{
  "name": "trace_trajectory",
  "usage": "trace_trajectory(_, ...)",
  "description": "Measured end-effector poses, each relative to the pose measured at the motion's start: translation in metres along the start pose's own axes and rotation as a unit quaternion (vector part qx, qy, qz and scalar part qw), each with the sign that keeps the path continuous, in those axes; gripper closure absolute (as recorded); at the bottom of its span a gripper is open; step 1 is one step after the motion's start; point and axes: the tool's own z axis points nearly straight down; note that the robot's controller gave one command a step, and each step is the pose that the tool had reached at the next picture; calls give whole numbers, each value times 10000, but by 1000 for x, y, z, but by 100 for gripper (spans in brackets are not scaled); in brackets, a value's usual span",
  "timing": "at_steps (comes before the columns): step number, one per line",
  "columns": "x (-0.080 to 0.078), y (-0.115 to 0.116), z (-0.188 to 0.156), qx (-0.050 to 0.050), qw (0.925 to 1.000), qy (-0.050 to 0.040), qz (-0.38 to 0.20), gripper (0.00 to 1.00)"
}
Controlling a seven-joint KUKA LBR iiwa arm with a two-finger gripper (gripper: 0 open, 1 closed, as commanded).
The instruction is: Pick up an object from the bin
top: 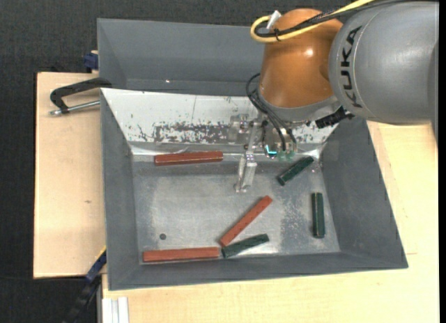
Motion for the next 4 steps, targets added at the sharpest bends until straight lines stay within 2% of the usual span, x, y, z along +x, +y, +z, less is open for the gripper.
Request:
trace_trajectory(1,-2,0,-5,-3,10000,-44,7,0)
trace_trajectory(2,6,-12,53,-6,10000,-65,43,0)
trace_trajectory(3,16,-32,81,1,9978,-17,-669,0)
trace_trajectory(4,53,-20,103,9,9820,-44,-1889,0)
